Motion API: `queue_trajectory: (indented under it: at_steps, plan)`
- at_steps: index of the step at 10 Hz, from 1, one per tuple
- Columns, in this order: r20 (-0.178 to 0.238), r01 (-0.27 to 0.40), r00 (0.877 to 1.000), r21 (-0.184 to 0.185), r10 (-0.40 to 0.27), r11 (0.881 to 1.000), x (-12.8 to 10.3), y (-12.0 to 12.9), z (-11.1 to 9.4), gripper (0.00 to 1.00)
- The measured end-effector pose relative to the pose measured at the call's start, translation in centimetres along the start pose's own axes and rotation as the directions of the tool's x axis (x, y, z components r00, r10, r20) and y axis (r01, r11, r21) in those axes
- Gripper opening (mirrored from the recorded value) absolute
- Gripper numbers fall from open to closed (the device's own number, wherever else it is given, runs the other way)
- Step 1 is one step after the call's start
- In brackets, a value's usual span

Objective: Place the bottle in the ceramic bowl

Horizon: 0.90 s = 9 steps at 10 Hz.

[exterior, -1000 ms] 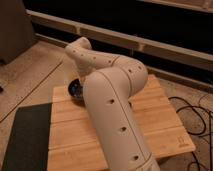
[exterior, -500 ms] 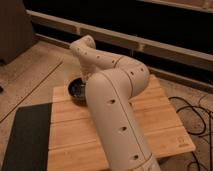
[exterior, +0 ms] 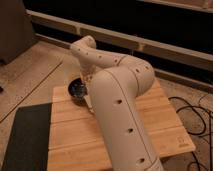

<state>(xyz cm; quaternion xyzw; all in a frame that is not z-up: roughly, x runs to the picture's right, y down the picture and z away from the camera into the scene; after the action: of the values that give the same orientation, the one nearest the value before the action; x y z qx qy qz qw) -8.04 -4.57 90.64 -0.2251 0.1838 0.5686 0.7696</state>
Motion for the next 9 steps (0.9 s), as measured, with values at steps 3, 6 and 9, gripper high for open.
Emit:
queue_trajectory:
  at_steps: [3,6,9]
  plan:
    - [0.014,0.012,1.0,-0.002,-0.012,1.0,-1.8,0.1,-0.7,0.0]
    - [0.035,0.058,0.998,0.005,-0.058,0.998,-4.4,1.1,-1.9,0.0]
    - [0.009,0.076,0.997,-0.033,-0.076,0.997,-4.7,2.7,-0.6,0.1]
